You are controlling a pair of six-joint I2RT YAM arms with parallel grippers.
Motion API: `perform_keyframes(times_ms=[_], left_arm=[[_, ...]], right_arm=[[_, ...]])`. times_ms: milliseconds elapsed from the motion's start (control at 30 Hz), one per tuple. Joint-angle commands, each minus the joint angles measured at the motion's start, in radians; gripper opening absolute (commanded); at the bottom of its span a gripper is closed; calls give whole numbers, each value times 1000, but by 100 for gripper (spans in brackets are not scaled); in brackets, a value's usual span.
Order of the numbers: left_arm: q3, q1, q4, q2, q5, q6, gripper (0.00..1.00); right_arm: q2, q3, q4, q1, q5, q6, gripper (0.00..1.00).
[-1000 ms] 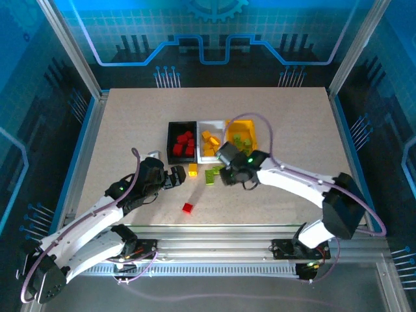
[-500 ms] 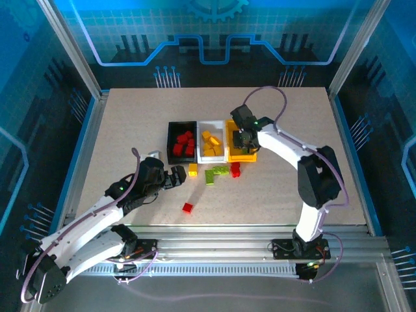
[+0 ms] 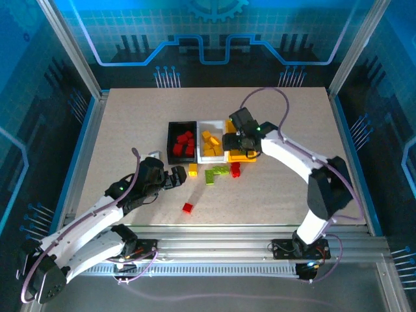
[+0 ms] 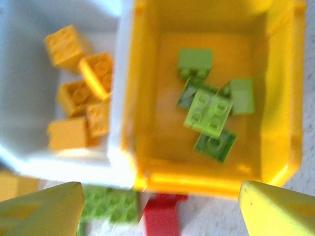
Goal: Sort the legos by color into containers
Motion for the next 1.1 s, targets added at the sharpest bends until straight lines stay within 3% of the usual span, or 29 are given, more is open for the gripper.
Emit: perform_keyframes(times_ms=[0, 200, 400, 767, 1067], left_arm=[[-6, 10, -10, -7, 1, -7, 99], [-15, 16, -6, -3, 1, -7, 99], [-11, 17, -18, -4, 4, -7, 99], [-3, 18, -25, -2, 4, -9, 99], [9, 16, -30, 14, 8, -4, 99]], right_arm=[[-71, -119, 23, 49, -23, 25, 85], [-44, -237, 78, 76, -31, 61, 85], [27, -241, 110, 62, -21, 64, 78], [132, -214, 132, 26, -23, 44, 56], [54, -253, 145, 26, -50, 11, 33]])
